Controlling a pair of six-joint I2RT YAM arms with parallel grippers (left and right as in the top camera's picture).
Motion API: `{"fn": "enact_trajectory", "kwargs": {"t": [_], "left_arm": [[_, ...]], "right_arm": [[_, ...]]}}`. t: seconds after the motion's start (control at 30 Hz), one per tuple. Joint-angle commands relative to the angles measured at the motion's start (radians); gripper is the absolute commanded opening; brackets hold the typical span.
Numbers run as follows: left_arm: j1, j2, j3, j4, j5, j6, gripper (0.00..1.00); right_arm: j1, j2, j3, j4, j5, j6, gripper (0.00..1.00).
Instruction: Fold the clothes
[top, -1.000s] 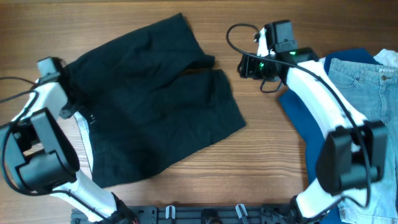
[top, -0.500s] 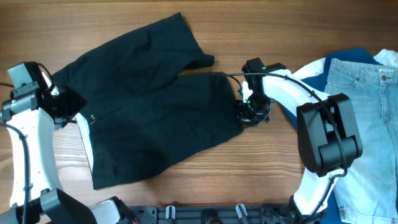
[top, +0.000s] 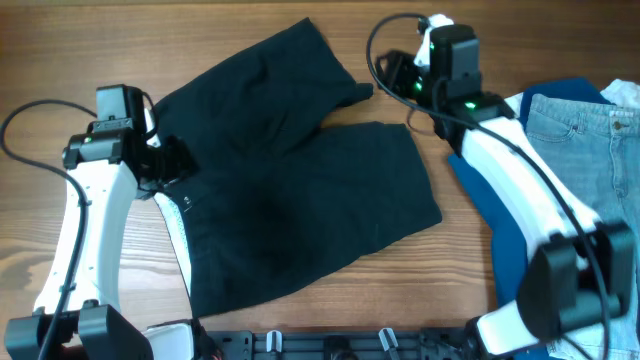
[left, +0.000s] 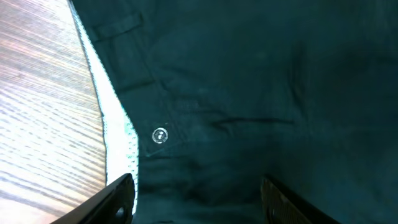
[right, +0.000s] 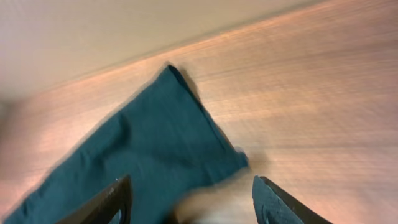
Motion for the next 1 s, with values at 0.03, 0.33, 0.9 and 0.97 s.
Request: {"fn": "enact_trajectory", "kwargs": {"t": [0.03,0.33,0.9,0.97], "left_arm": [[-0.061,0.045,-0.003,0.007,-0.013,0.009,0.66],[-0.122,0.088,-0.003,0.024,-0.017,0.009,0.68],[-0.176,0.465,-0.003,0.221,0.15,0.116,0.64],[-0.221,0.486,-0.003,0.212,0.153,0.117,0.51]], "right_arm": [[-0.018,0.299,-0.004,0.256,-0.234,0.255,0.64],[-0.087,0.485,0.071,0.498,-0.571,0.336,0.04],[-0.249,0.254,0.07,-0.524,-0.201,-0.317,0.48],[-0.249,0.254,0.07,-0.525,-0.201,-0.317,0.48]]}}
